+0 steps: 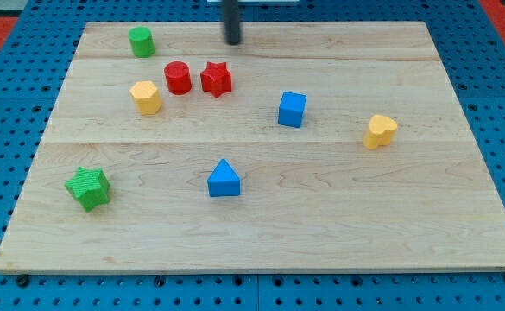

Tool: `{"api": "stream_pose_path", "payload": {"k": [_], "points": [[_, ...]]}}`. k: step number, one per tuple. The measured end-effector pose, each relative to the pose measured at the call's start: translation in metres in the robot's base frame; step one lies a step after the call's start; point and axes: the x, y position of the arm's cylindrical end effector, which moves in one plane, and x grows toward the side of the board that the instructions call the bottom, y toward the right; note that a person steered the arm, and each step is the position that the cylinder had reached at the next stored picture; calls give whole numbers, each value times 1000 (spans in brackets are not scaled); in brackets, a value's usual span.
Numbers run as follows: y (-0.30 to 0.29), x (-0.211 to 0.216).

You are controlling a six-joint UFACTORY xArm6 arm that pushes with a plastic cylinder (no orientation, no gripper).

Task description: Push the red star right a bit

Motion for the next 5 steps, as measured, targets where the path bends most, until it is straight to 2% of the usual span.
{"api": "stream_pose_path", "payload": {"k": [1,2,3,4,5], "points": [[74,73],[37,131],[-29,151],[-56,153],[-75,134]]}}
